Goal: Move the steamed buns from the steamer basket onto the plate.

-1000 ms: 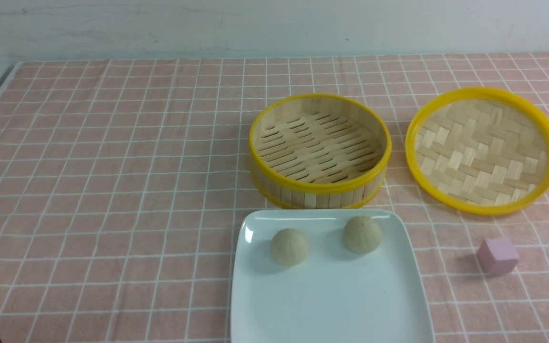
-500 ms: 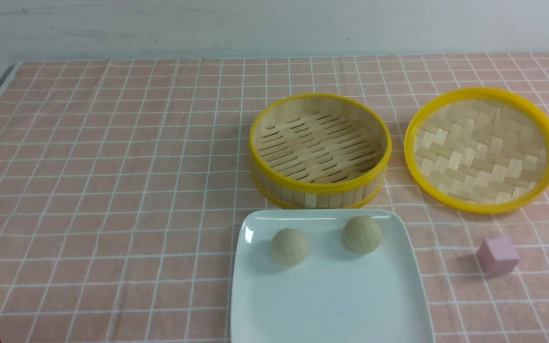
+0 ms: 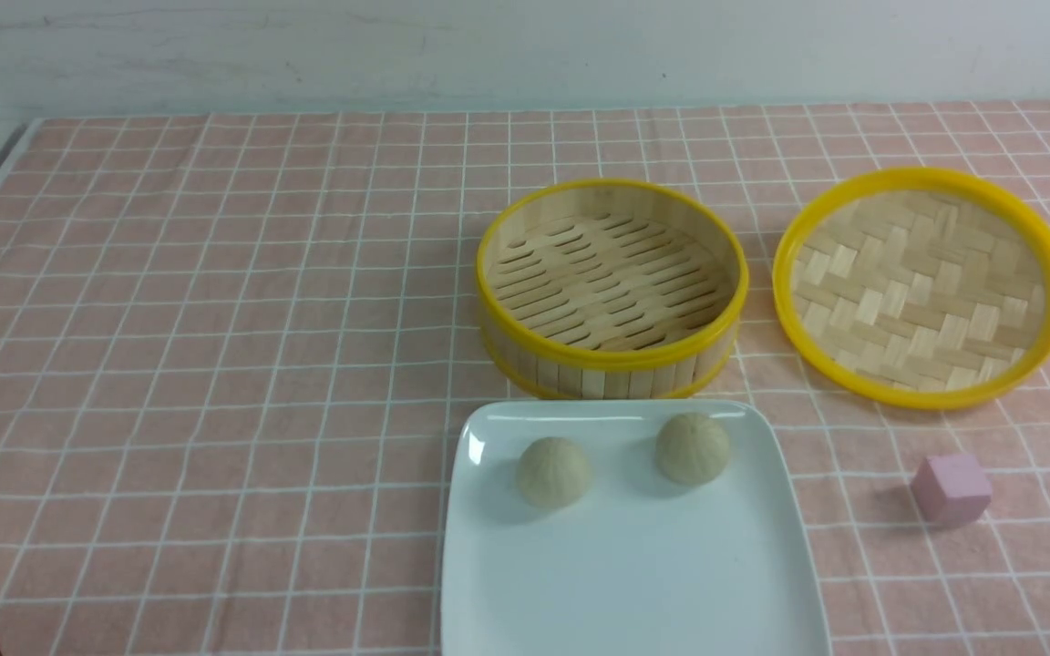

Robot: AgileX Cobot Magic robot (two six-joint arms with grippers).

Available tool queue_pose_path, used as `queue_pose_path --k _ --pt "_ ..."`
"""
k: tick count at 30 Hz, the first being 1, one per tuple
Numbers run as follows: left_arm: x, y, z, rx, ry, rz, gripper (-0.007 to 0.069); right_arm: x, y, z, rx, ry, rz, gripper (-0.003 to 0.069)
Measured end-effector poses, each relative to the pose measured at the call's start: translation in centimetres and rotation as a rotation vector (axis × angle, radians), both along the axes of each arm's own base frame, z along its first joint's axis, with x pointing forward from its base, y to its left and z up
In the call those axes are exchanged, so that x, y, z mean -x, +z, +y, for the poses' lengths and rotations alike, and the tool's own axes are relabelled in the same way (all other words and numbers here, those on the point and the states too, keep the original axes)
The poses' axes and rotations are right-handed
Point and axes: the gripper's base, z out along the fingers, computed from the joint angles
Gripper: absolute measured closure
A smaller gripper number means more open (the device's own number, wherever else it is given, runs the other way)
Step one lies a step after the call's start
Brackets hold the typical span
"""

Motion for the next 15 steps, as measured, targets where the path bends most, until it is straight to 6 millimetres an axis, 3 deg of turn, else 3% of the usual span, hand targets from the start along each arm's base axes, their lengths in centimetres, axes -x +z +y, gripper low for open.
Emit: queue_pose_path --k 8,15 --pt "0.0 0.0 0.0 0.0 0.0 0.0 0.0113 0.4 0.5 -0.4 -0.016 -0.012 -0.091 0.0164" --pt "0.0 0.0 0.0 0.0 0.0 0.0 0.0113 0.4 0.6 -1.2 -0.272 -0.24 -0.025 0.0164"
